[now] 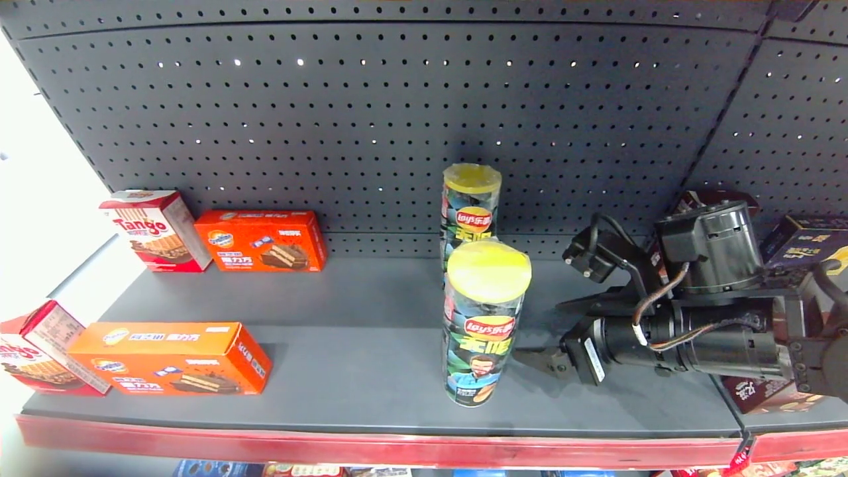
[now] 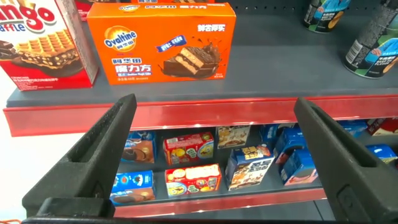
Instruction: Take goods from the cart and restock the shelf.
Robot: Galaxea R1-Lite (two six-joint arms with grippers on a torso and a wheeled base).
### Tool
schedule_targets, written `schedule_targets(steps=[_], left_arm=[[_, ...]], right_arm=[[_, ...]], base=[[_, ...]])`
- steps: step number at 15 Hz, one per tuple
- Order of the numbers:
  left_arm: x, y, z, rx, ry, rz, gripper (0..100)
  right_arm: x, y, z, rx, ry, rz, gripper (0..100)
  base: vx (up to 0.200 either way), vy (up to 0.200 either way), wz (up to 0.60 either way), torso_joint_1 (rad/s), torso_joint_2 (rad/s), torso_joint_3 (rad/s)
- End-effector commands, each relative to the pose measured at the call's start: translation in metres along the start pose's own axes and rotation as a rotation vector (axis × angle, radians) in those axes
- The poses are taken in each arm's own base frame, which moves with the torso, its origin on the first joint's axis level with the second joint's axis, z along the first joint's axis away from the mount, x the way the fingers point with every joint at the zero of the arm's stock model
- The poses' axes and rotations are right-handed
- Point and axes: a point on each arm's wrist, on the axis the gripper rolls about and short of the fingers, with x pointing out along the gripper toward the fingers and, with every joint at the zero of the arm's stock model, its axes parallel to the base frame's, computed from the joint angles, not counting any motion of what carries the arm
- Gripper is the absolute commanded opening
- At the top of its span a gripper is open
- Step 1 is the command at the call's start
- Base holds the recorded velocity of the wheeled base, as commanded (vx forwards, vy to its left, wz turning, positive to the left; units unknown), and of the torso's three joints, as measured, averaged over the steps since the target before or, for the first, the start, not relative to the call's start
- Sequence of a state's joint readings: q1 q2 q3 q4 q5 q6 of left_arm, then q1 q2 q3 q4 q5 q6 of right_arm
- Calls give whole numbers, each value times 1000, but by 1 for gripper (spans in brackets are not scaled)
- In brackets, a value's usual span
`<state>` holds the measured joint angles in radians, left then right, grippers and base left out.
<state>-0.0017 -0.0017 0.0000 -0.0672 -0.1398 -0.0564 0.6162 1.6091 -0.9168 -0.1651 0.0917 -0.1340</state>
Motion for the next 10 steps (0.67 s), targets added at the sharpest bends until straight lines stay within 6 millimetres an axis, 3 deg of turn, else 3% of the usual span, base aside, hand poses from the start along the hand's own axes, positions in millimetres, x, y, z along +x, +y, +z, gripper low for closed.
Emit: schedule_targets(steps=[1, 6, 10], left_arm=[[0, 0, 0, -1, 1, 0, 100], [0, 0, 0, -1, 1, 0, 100], [0, 0, 0, -2, 1, 0, 100]], right_arm=[[0, 1, -1, -2, 2, 2, 100], [-13, 2, -5, -2, -7, 0, 100], [-8, 4, -3, -6, -3, 8, 100]], base=[[0, 0, 0, 0, 0, 0], [0, 0, 0, 0, 0, 0], [0, 0, 0, 0, 0, 0]])
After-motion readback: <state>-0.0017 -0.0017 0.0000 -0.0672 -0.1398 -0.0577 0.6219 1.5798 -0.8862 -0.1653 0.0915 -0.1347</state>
